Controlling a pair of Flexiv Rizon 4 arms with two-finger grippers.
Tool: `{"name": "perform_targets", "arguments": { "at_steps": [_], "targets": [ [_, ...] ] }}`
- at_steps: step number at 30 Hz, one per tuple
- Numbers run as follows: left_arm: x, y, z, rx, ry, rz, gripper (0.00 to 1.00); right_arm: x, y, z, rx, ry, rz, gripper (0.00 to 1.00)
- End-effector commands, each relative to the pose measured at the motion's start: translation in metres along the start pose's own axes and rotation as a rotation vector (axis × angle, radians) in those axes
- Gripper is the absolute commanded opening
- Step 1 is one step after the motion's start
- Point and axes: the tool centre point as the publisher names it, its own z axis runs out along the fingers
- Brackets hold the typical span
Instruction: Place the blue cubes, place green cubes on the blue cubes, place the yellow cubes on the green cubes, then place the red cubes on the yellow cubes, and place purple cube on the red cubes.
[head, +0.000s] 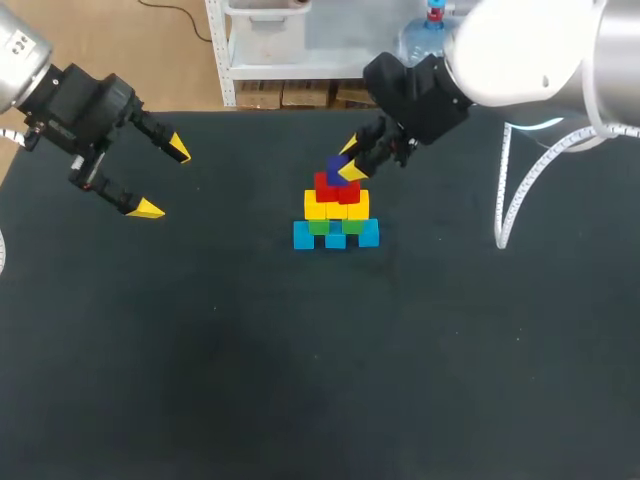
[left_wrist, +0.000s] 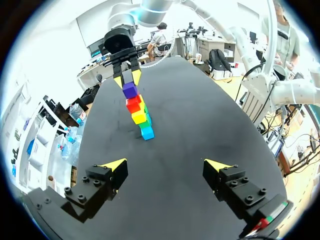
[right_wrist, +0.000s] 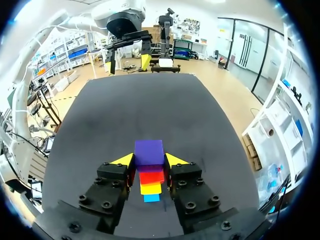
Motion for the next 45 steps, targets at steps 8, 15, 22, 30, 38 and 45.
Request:
{"name": "perform_targets", "arguments": {
  "at_steps": [8,15,22,30,38,45],
  "targets": [
    [0.0008,-0.001,0.0,-0.003,-0.002,0.003,1.0,-0.0007,-0.0012,0.0007,-0.006,0.004,0.003,0.01],
    [0.0008,-0.001,0.0,-0.003,-0.002,0.003,1.0,-0.0008,-0.0015,0.0016,-0.008,0.004,0.005,0.18],
    [0.0008,-0.001,0.0,-0.003,-0.002,0.003,1.0,-0.0009,-0.0019,0.0022,-0.008,0.004,0.008,0.24],
    [0.0008,-0.001,0.0,-0.003,-0.002,0.003,1.0,-0.0004,-0.0022,0.0026,-0.01,0.006,0.011,0.36],
    [0.0008,-0.001,0.0,-0.003,-0.002,0.003,1.0,0.001,-0.0027,0.0034,-0.011,0.007,0.016,0.4],
    [0.0008,-0.001,0.0,-0.003,-0.002,0.003,1.0,0.0015,-0.0035,0.0032,-0.011,0.007,0.017,0.44]
  ]
}}
